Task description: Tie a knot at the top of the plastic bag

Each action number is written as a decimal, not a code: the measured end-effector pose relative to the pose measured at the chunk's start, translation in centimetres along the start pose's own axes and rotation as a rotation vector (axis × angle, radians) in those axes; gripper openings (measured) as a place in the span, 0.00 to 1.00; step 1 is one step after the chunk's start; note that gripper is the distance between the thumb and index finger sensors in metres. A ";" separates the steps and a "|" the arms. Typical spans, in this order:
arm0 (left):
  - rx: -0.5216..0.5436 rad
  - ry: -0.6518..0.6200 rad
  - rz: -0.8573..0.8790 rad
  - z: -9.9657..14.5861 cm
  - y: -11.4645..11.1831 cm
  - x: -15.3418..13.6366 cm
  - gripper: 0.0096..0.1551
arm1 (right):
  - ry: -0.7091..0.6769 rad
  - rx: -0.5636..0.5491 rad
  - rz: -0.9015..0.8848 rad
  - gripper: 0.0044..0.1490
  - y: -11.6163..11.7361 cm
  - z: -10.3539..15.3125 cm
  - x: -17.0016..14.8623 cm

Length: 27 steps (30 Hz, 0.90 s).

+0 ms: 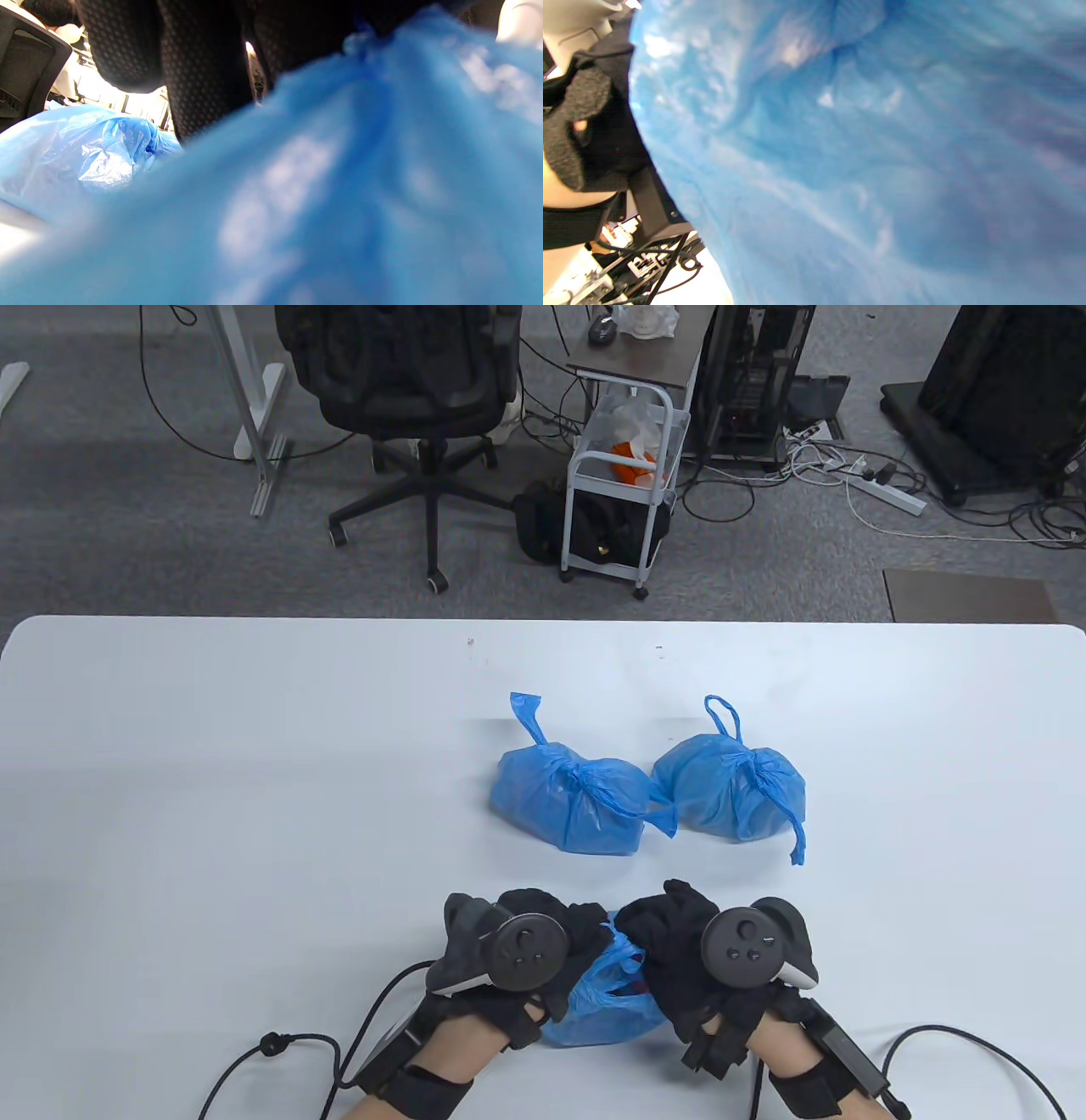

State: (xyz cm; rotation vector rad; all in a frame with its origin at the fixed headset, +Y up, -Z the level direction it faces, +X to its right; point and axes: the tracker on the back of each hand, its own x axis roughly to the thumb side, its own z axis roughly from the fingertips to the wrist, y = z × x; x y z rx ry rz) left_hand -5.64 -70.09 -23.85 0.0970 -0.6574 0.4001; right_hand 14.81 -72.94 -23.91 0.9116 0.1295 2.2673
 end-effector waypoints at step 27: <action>-0.039 0.149 -0.037 0.5 1.1 -1.4 0.21 | -0.095 -0.181 -0.045 0.36 -1.4 0.7 -0.2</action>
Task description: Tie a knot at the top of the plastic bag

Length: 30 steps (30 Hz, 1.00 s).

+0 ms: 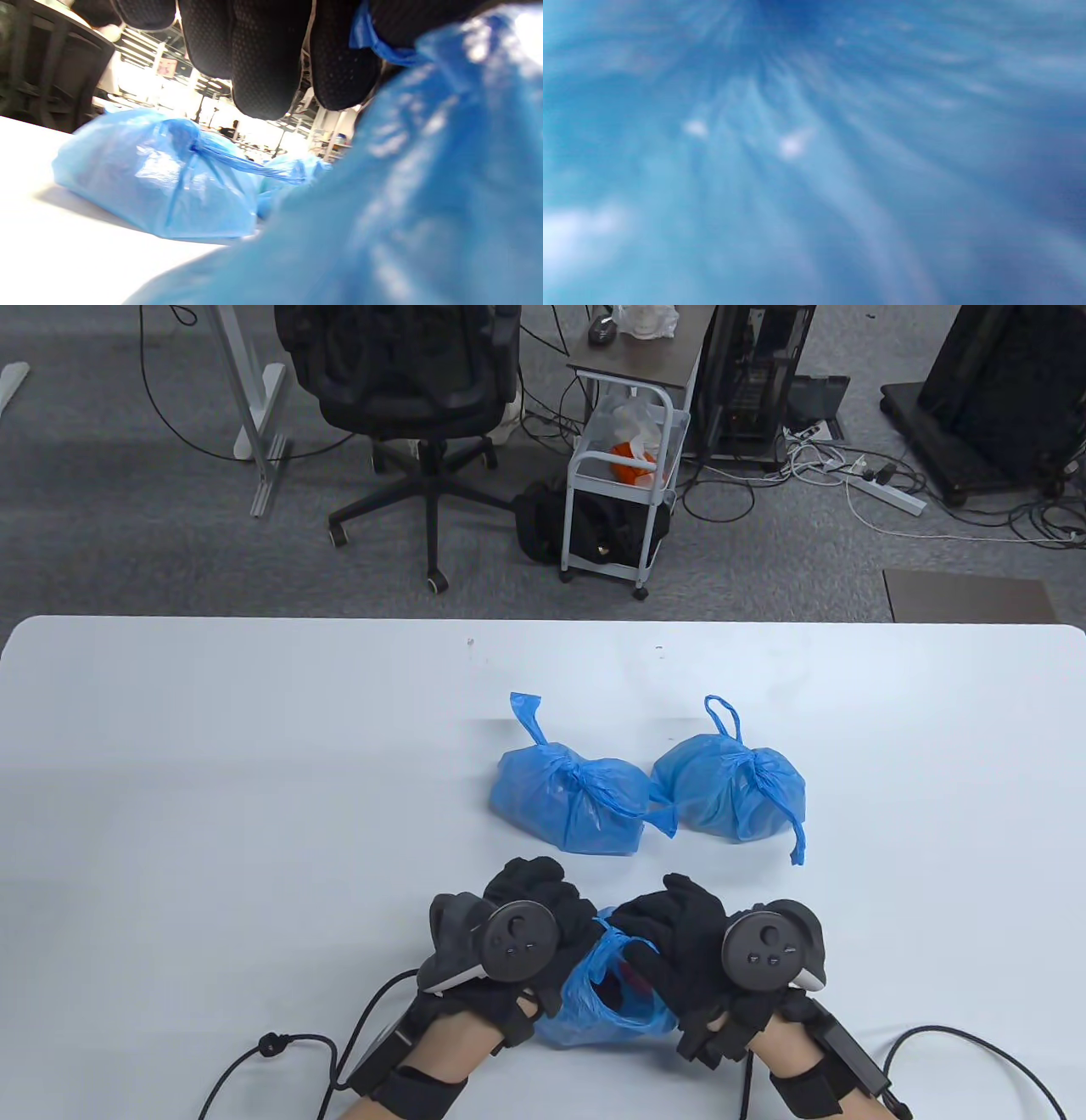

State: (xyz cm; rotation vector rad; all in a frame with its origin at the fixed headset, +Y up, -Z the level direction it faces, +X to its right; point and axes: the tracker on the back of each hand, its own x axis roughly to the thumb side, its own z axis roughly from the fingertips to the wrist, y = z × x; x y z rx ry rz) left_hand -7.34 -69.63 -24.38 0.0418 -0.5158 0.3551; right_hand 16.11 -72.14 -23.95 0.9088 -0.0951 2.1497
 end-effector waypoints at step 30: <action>0.058 0.180 0.109 0.7 3.6 -5.7 0.34 | -0.063 0.014 0.053 0.38 0.4 -0.2 0.5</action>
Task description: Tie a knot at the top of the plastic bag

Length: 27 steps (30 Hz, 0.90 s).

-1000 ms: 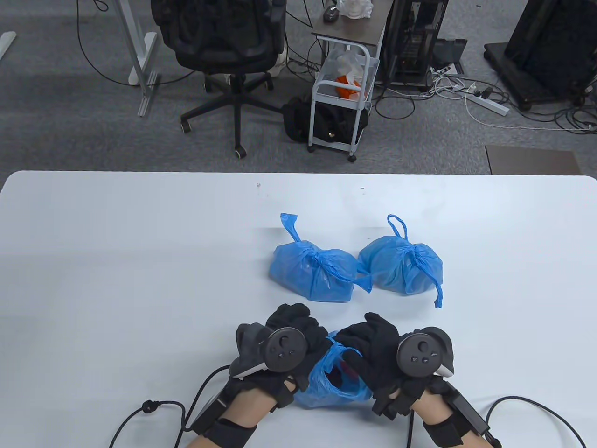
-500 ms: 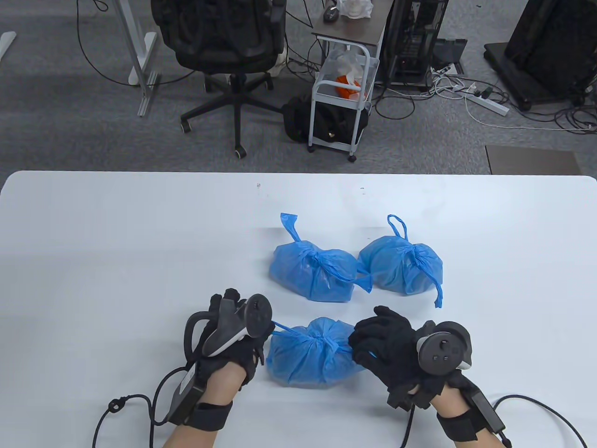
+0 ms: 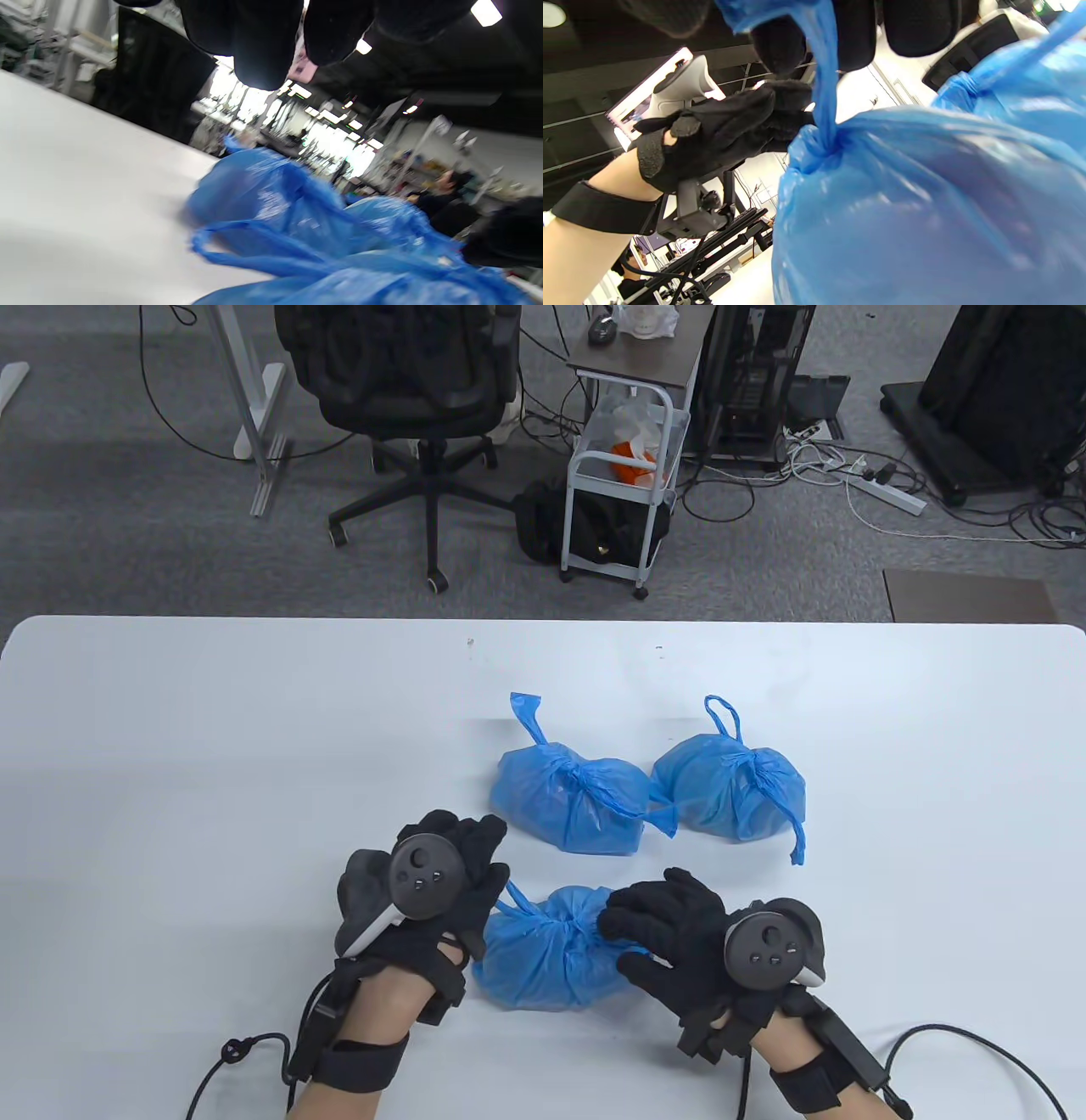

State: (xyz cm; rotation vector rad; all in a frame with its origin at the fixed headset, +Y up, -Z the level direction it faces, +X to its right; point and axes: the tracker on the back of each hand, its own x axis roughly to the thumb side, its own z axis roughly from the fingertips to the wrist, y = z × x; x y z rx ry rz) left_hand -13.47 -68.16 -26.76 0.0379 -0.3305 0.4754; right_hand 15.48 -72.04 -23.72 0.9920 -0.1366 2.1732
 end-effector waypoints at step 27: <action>-0.382 -0.194 -0.288 -0.1 -10.5 4.1 0.40 | 0.205 0.157 0.256 0.50 -2.0 5.8 -0.7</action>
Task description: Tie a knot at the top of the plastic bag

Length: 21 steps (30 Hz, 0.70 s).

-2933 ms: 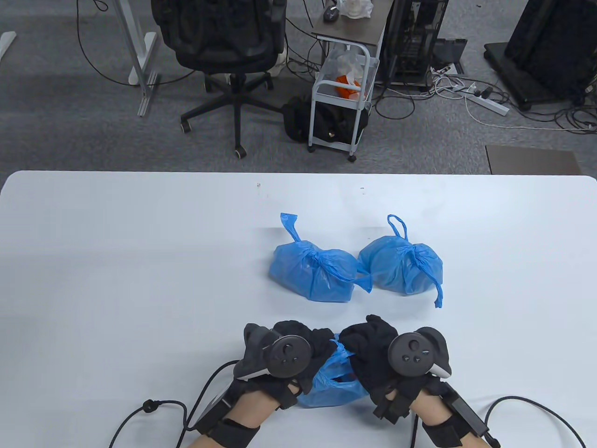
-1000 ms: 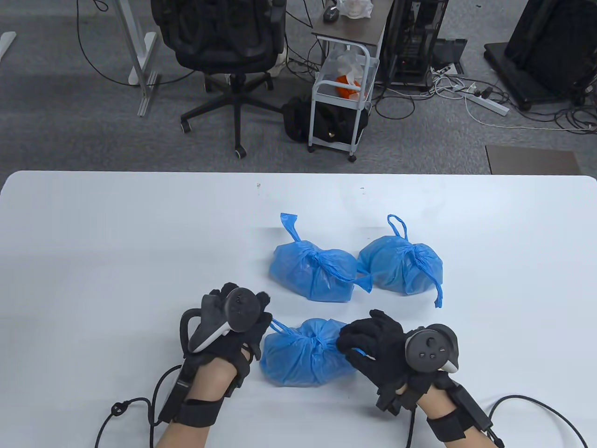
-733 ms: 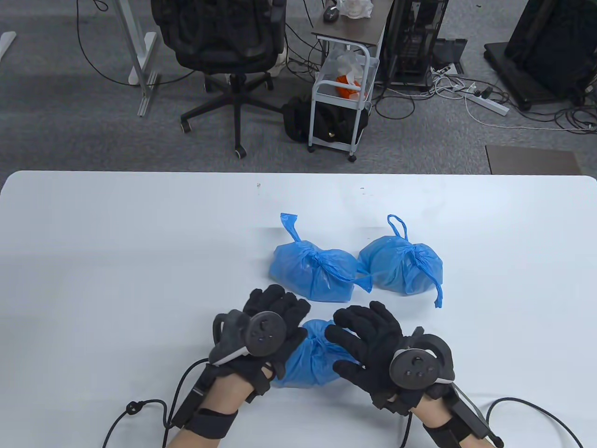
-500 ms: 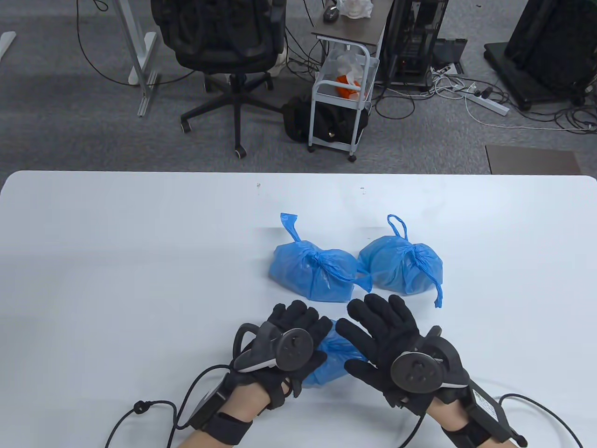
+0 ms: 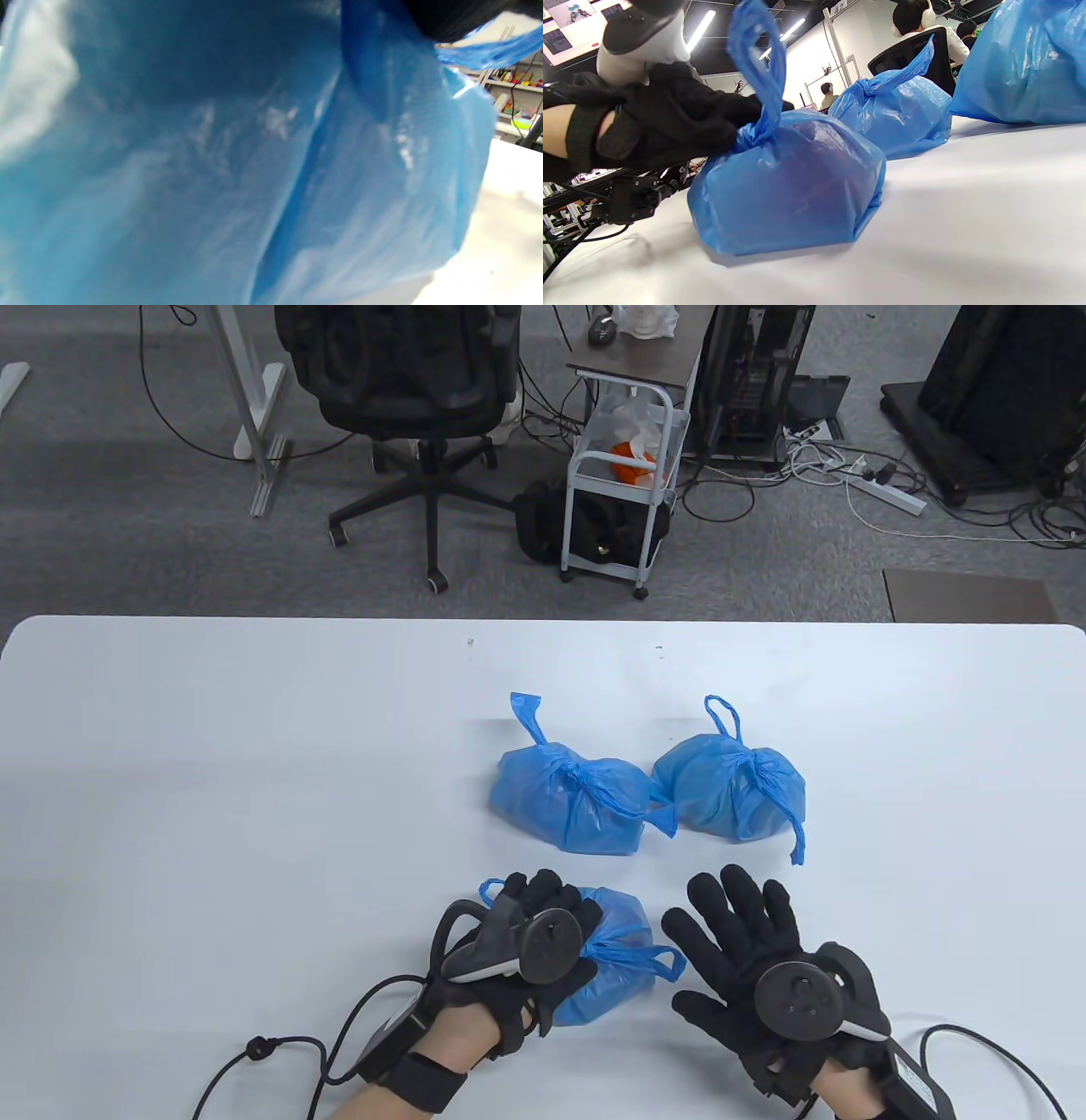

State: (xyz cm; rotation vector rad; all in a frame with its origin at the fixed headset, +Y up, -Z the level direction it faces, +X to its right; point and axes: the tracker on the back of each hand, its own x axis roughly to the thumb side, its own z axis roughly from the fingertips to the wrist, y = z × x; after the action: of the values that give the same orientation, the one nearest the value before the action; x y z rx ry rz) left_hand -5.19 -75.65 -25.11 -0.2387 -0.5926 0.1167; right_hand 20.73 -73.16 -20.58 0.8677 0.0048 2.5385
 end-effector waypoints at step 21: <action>-0.029 0.090 -0.096 0.7 6.7 -3.8 0.24 | -0.023 -0.017 -0.037 0.49 -0.2 0.1 -0.1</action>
State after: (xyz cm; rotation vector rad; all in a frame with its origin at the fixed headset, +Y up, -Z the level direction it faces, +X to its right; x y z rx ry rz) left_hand -8.97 -69.67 -28.30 -0.2419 -0.5158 0.0049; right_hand 20.90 -73.04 -20.56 0.8827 -0.0079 2.4904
